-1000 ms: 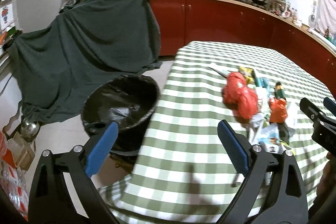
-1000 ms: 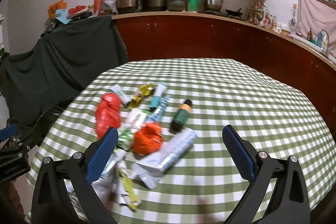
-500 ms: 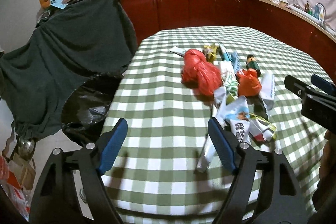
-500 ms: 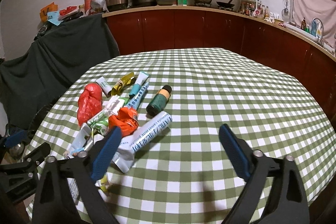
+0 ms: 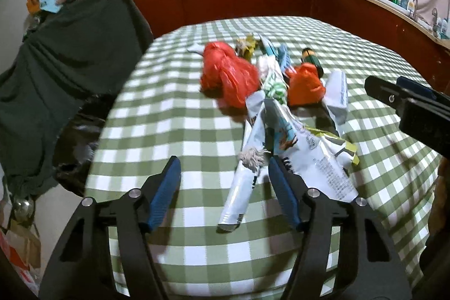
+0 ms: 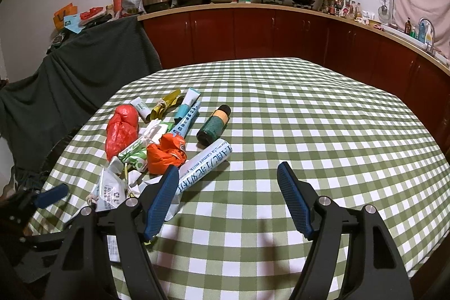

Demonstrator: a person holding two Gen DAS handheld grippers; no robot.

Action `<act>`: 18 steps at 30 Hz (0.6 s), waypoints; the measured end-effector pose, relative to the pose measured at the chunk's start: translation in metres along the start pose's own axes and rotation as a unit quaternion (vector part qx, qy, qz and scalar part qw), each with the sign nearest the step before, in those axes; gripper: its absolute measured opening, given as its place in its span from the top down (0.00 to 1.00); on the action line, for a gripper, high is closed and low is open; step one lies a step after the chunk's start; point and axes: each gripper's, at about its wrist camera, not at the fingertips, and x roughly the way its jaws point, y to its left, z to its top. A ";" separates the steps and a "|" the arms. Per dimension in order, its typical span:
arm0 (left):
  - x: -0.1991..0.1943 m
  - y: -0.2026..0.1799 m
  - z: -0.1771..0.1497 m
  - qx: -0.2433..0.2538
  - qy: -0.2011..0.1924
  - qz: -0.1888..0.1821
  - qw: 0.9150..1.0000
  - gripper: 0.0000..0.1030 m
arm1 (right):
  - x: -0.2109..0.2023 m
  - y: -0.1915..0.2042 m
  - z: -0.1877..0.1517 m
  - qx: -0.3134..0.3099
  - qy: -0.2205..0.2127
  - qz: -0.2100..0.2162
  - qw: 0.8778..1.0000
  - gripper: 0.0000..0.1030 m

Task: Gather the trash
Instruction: 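Close the left tool on the white wrapper while the right tool reaches the printed packet, then lift the white wrapper with the left tool while the right tool grasps the printed packet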

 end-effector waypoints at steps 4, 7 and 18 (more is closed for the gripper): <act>0.006 0.001 -0.001 -0.001 0.000 0.000 1.000 0.52 | 0.002 0.003 -0.001 0.000 0.004 0.002 1.000 0.32; 0.006 0.006 -0.002 -0.011 -0.004 0.000 1.000 0.67 | 0.004 0.005 -0.003 -0.002 0.006 0.004 1.000 0.32; -0.008 0.020 -0.005 -0.022 -0.012 0.006 1.000 0.82 | 0.001 0.027 -0.007 -0.020 0.009 0.021 1.000 0.32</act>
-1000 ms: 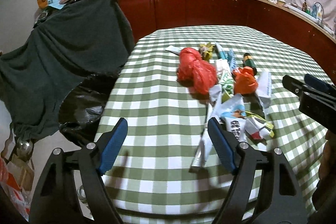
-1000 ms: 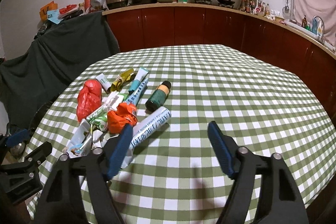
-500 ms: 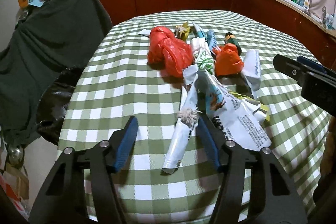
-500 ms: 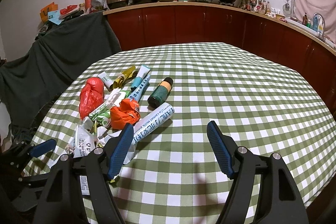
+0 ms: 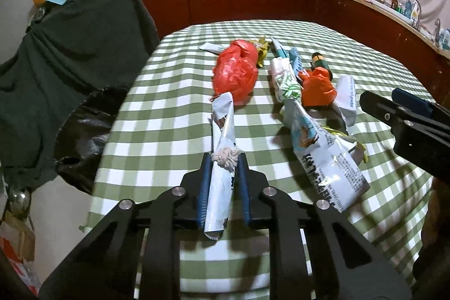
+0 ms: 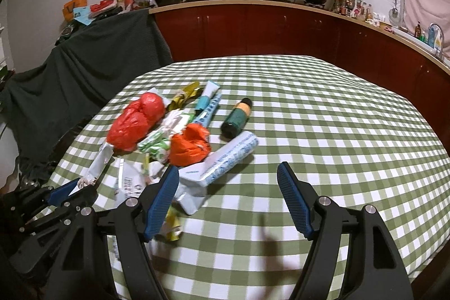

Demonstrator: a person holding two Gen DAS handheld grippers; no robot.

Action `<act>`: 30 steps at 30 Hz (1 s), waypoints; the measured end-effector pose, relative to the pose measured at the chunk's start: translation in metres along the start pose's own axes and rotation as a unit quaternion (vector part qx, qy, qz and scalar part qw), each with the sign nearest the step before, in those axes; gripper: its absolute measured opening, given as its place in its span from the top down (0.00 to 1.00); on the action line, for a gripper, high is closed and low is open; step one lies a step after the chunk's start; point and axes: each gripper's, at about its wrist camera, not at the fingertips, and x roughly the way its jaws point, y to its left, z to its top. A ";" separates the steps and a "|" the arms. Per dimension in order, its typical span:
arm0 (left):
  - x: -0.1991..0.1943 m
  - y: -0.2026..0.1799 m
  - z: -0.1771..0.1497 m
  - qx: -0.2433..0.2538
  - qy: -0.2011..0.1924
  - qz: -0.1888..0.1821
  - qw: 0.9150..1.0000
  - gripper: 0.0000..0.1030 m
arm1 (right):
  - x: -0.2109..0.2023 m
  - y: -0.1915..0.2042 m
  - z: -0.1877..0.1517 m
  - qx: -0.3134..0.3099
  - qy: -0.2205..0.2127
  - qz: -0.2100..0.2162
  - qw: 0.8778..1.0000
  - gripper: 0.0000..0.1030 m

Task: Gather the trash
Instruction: 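Lift the white wrapper with the left tool while the right tool grasps the printed packet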

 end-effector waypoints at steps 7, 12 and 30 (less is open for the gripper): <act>-0.021 0.031 -0.001 -0.033 -0.017 0.057 0.998 0.82 | -0.005 0.022 -0.003 -0.016 0.002 0.029 0.999 0.32; -0.030 0.053 -0.007 -0.060 -0.022 0.080 0.995 0.82 | -0.009 0.043 -0.006 -0.034 0.003 0.054 0.998 0.35; -0.049 0.098 -0.020 -0.110 -0.040 0.116 0.986 0.82 | -0.002 0.086 -0.026 -0.098 0.026 0.070 0.992 0.67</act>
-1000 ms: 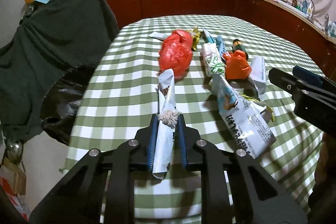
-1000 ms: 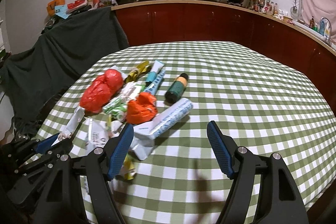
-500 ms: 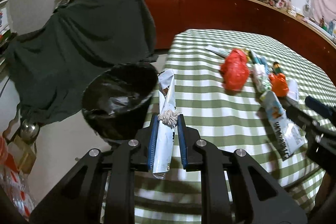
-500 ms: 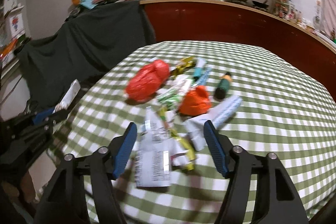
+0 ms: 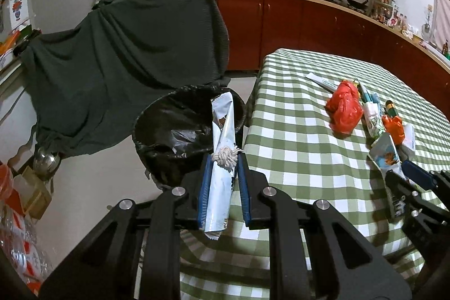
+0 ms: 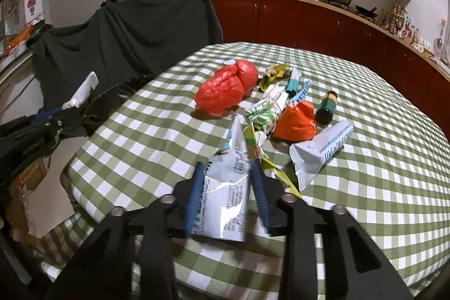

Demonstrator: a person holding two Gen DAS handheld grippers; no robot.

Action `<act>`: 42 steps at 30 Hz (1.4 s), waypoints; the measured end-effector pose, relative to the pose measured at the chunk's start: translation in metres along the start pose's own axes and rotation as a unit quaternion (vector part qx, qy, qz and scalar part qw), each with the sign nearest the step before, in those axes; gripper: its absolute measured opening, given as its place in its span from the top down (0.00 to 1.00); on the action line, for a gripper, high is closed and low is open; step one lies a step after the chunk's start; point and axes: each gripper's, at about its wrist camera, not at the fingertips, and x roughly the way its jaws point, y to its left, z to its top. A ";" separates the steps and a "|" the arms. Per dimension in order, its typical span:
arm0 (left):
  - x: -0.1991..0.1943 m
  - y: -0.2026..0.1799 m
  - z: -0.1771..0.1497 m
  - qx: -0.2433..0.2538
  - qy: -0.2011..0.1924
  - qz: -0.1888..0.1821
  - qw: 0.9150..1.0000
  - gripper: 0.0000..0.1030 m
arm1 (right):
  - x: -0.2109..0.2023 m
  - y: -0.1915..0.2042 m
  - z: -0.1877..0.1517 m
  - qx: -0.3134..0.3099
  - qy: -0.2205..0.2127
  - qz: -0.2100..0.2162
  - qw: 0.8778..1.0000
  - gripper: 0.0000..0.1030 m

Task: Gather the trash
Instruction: 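Lift the white wrapper with the left tool while the right tool grasps the printed packet, then open both tools over the black bin to drop the wrappers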

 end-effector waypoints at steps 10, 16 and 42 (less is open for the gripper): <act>0.000 0.009 0.006 -0.010 -0.006 0.009 1.000 0.82 | -0.014 -0.001 0.023 0.006 -0.030 0.019 0.999 0.68; 0.009 0.025 0.018 -0.027 -0.003 0.022 0.999 0.82 | -0.005 0.012 0.050 0.008 -0.039 0.065 0.997 0.68; 0.094 0.107 0.076 -0.069 0.023 0.096 0.993 0.82 | 0.100 0.124 0.139 -0.064 -0.017 0.152 0.986 0.68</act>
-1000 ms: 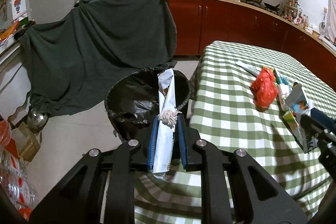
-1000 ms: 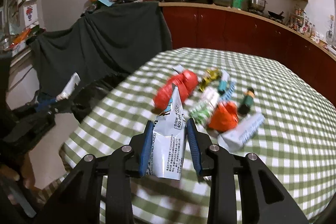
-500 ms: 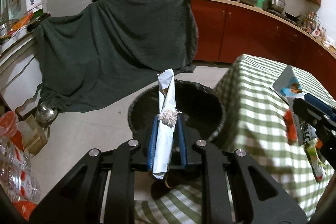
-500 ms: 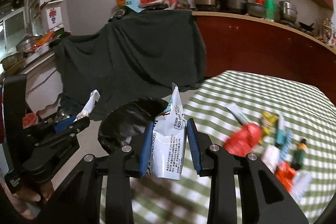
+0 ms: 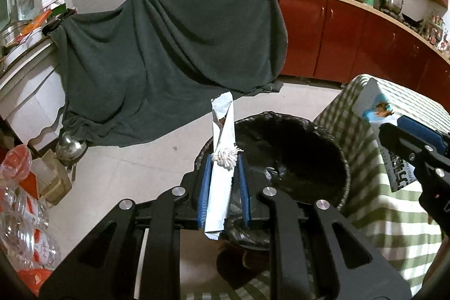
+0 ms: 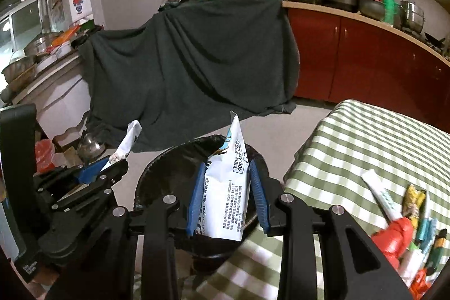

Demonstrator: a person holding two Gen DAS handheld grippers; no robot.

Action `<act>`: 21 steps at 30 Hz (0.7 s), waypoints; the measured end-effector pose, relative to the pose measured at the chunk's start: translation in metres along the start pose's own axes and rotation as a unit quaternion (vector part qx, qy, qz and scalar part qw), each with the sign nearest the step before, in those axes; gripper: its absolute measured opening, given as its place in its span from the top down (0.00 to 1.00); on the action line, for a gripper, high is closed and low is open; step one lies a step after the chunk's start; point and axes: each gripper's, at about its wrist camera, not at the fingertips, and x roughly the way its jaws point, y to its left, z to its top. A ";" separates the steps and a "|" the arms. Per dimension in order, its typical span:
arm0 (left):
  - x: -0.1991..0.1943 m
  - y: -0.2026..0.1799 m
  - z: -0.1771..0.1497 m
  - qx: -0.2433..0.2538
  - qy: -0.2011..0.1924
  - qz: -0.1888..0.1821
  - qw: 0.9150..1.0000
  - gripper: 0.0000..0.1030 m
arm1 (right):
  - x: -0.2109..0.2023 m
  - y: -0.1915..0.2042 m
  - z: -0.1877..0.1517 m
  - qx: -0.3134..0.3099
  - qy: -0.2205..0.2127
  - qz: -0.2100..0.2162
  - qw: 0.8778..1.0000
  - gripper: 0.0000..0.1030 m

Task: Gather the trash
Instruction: 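Open both tools over the black bin to drop the wrappers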

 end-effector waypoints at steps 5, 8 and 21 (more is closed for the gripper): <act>0.017 0.002 0.001 0.005 0.008 0.001 1.000 0.82 | 0.020 0.001 0.003 0.002 0.023 0.001 1.000 0.68; 0.029 0.001 0.001 0.011 0.018 -0.002 1.000 0.82 | 0.030 0.003 0.003 0.000 0.037 -0.001 0.999 0.68; 0.059 0.005 0.001 0.001 0.035 -0.007 0.999 0.50 | 0.058 0.009 0.007 0.003 0.066 -0.021 0.998 0.56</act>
